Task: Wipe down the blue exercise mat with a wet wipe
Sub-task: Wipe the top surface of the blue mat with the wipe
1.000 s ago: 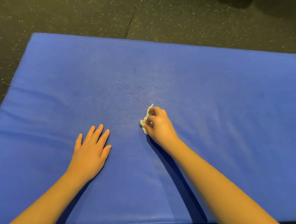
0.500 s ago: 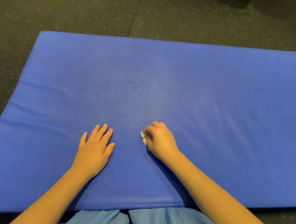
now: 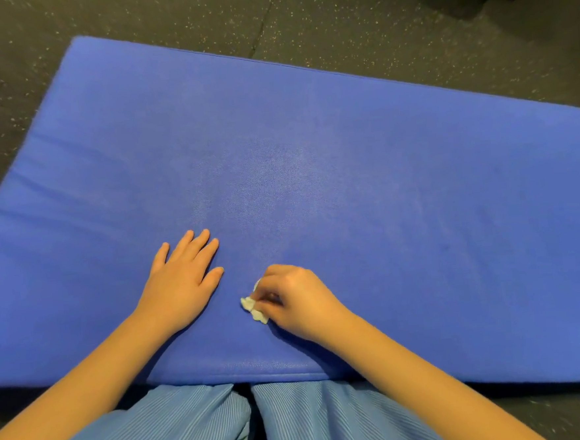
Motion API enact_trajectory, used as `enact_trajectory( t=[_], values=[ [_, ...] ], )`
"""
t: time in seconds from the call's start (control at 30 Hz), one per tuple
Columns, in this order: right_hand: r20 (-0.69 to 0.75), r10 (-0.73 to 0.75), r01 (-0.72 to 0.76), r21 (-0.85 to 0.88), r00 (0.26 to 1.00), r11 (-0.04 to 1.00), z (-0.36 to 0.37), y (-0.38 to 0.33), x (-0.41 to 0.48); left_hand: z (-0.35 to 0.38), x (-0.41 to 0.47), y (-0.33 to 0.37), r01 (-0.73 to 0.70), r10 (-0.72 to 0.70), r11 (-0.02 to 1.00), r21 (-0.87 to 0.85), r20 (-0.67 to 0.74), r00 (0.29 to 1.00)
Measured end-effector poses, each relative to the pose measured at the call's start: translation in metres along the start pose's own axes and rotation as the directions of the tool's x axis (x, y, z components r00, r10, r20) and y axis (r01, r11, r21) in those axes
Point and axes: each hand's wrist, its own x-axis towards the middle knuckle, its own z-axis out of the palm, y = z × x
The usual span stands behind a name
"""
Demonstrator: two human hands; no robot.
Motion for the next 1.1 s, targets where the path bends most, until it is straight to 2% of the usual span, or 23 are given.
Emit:
enact_trajectory(
  t=[0.07,0.17,0.2,0.27,0.33,0.37,0.47,0.53,0.6,0.73,0.8,0.87,0.93,1.0,1.1],
  values=[
    [-0.046,0.049,-0.051,-0.032,0.998,0.998,-0.007,0.009,0.009,0.001,-0.001,-0.001,-0.010,0.010,1.000,-0.006,0.013,1.000],
    [-0.161,0.210,-0.229,-0.105,0.964,0.968,-0.009,0.008,0.026,0.000,-0.004,-0.008,-0.044,0.045,0.999,-0.020,0.043,0.998],
    [-0.127,0.207,-0.220,-0.096,0.970,0.971,-0.006,0.000,0.026,-0.001,-0.006,-0.012,-0.063,0.064,0.998,-0.021,0.060,0.996],
    [0.022,0.094,-0.093,-0.009,0.995,0.996,0.001,-0.018,0.013,-0.005,-0.012,-0.023,-0.103,0.104,0.994,-0.019,0.065,0.992],
    [0.147,-0.041,0.034,0.052,0.988,0.998,0.004,-0.027,-0.002,-0.007,-0.021,-0.036,-0.102,0.103,0.995,-0.024,0.049,0.993],
    [0.174,-0.059,0.055,0.031,0.983,0.998,0.003,-0.024,-0.003,-0.007,-0.025,-0.041,-0.089,0.091,0.995,-0.037,0.031,0.995],
    [0.039,0.027,-0.021,-0.132,0.999,0.991,-0.002,-0.009,0.015,-0.005,-0.034,-0.045,-0.057,0.056,0.997,-0.060,-0.012,0.998],
    [-0.051,0.101,-0.107,-0.138,0.994,0.985,0.001,-0.012,0.027,-0.004,-0.035,-0.043,-0.048,0.046,0.997,-0.053,-0.033,0.998],
    [0.011,0.072,-0.071,-0.082,0.997,0.994,0.010,-0.032,0.029,-0.004,-0.035,-0.043,-0.053,0.050,0.996,-0.065,-0.046,0.998],
    [0.262,-0.121,0.110,0.057,0.957,0.992,0.011,-0.056,0.013,-0.005,-0.036,-0.045,-0.049,0.041,0.991,-0.127,-0.066,0.997],
    [0.229,-0.096,0.098,-0.001,0.969,0.995,0.007,-0.051,0.023,-0.005,-0.036,-0.047,-0.036,0.024,0.988,-0.148,-0.082,0.996],
    [0.101,-0.002,0.013,-0.115,0.995,0.993,0.009,-0.043,0.037,-0.004,-0.036,-0.049,-0.037,0.025,0.989,-0.145,-0.085,0.996],
    [0.007,0.057,-0.055,-0.153,0.998,0.987,0.016,-0.045,0.047,-0.004,-0.038,-0.052,-0.051,0.039,0.989,-0.140,-0.082,0.996],
    [0.047,-0.018,0.023,-0.101,0.999,0.995,0.026,-0.058,0.047,-0.008,-0.043,-0.058,-0.056,0.047,0.989,-0.137,-0.066,0.997],
    [0.198,-0.175,0.175,0.017,0.965,0.984,0.032,-0.076,0.038,-0.015,-0.054,-0.079,-0.026,0.017,0.992,-0.123,-0.075,0.997]
  ],
)
